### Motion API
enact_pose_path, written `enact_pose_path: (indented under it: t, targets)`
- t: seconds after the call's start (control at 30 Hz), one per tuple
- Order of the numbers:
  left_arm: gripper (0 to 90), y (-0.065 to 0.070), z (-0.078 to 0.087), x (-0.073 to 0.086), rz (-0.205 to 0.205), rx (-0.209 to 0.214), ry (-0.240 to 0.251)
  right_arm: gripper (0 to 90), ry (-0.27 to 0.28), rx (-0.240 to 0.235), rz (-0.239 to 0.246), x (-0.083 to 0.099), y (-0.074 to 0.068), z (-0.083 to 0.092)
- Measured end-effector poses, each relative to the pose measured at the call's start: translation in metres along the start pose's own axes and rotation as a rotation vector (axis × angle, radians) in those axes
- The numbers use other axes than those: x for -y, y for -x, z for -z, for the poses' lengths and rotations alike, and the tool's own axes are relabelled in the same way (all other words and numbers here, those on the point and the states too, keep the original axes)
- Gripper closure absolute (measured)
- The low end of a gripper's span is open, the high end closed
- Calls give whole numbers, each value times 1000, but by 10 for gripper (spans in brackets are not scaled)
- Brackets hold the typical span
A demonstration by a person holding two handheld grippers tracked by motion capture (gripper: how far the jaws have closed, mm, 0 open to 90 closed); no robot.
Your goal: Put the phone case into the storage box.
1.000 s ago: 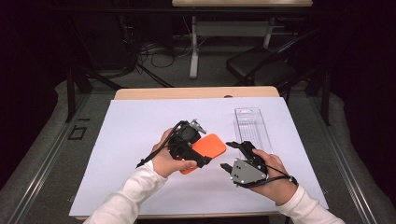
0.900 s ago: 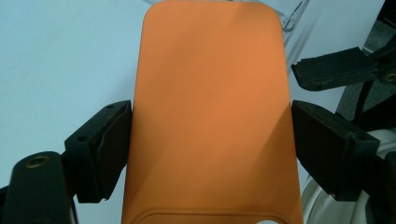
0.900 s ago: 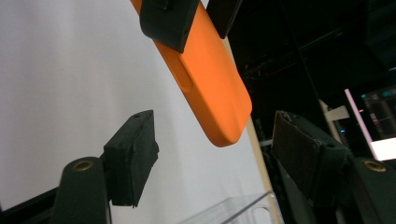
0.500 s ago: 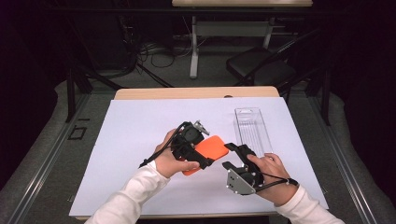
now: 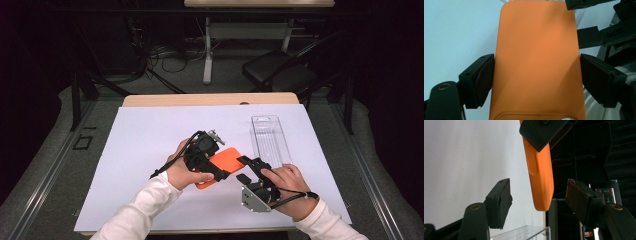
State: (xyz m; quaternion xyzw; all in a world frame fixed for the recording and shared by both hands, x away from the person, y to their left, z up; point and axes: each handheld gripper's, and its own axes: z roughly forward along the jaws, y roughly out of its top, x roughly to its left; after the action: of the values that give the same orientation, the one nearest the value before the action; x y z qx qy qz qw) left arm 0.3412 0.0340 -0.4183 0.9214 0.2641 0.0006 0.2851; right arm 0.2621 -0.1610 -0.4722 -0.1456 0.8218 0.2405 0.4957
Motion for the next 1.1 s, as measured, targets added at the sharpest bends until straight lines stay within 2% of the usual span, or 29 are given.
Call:
enact_pose_path:
  t: [0.2, 0.23, 0.27, 0.37, 0.43, 0.53, 0.77, 0.93, 1.1]
  targets:
    - [161, 2, -2, -1, -5, 3, -2, 370, 13, 8, 26, 1, 1, -2]
    - [161, 2, -3, -2, -6, 4, -3, 370, 4, 5, 17, 2, -1, -2]
    - [161, 3, -3, -2, -7, 5, -3, 370, 10, 4, 38, 2, 0, -2]
    - [161, 5, -5, -3, -10, 10, -6, 367, 11, 4, 56, 2, -2, -3]
    - [161, 6, -6, -3, -18, 13, -9, 362, 37, 5, 60, 2, -4, -5]
    - [161, 8, -7, -4, -22, 17, -9, 360, 4, 12, 74, 2, -5, -5]
    - [160, 12, -9, -7, -38, 27, -15, 418, 1, 26, 99, 2, -8, -5]
    - [161, 17, -10, -8, -40, 42, -9, 460, -2, 36, 147, 3, -9, -5]
    - [161, 22, -11, -9, -51, 52, -6, 483, 4, 53, 135, 4, -11, -5]
